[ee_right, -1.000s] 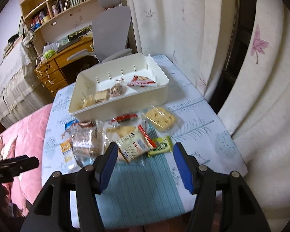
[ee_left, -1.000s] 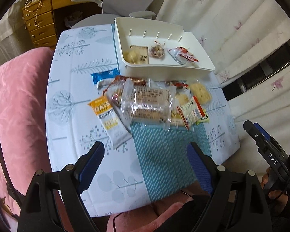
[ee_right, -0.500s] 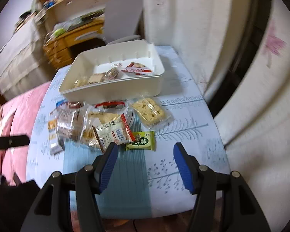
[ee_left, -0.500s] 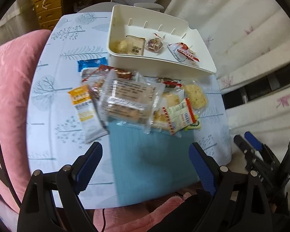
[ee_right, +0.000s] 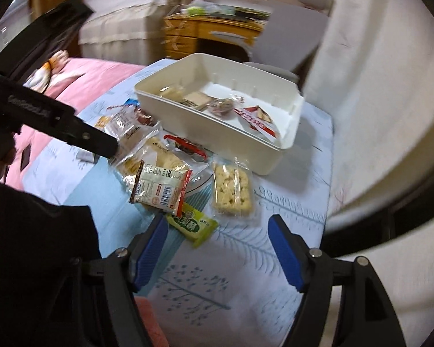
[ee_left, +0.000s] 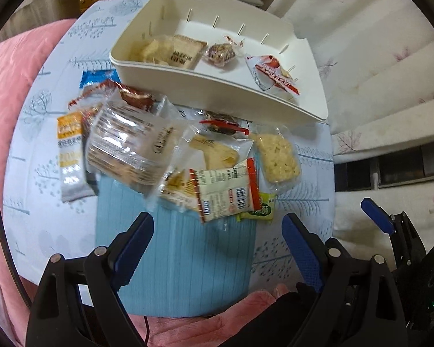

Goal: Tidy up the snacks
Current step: 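Move both grippers back toward the remaining snacks beside the tray, then grasp the white-and-red wafer packet with the left gripper while the right grasps the large clear snack bag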

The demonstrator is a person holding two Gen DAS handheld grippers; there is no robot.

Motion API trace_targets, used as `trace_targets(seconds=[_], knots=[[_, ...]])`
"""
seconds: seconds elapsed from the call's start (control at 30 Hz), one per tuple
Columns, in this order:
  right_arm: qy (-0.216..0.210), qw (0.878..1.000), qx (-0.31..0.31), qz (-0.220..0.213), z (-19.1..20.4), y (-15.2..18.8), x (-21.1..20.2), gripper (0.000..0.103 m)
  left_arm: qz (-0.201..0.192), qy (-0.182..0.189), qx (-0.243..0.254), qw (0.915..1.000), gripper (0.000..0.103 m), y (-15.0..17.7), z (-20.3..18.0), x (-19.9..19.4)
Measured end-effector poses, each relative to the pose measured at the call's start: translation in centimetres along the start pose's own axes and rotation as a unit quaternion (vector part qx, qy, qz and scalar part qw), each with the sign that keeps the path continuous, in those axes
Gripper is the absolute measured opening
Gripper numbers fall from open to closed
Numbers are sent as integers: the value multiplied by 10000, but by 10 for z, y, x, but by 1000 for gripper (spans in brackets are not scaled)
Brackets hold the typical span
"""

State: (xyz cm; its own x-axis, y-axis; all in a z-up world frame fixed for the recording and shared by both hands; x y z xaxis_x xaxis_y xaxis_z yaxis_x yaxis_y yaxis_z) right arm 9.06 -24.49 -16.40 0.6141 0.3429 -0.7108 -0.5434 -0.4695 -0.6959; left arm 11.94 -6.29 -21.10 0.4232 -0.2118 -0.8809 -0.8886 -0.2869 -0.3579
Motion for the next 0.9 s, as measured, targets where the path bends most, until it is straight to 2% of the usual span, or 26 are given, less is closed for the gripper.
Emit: trace_targets(seconds=[0.33, 0.6, 0.73, 0.9], knots=[[-410, 9991, -18, 116, -21, 14, 35, 72, 431, -663, -458, 9958, 89, 6, -7, 43], [-605, 9974, 250, 294, -34, 26, 70, 72, 817, -1078, -524, 9894, 87, 10, -13, 83], [-749, 9960, 289, 404, -37, 31, 86, 72, 886, -1319, -488, 9861, 85, 9, -16, 99], [-839, 9951, 350, 397, -38, 32, 98, 73, 929, -1451, -575, 9834, 85, 6, -15, 114]])
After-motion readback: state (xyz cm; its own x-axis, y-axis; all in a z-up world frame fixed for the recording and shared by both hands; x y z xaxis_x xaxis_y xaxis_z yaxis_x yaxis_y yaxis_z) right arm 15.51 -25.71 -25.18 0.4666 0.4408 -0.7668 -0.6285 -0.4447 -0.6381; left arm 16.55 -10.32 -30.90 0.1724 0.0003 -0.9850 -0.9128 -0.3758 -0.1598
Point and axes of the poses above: each gripper's, at about its wrist camera, not at the fingertips, and x roughly the way its jaws point, z to its left, y to its underside, the point moved 5 cm from there along x, roughly the way its jaws point, and after that the axes turned 13 degrees about -z, right-handed, at the moved point
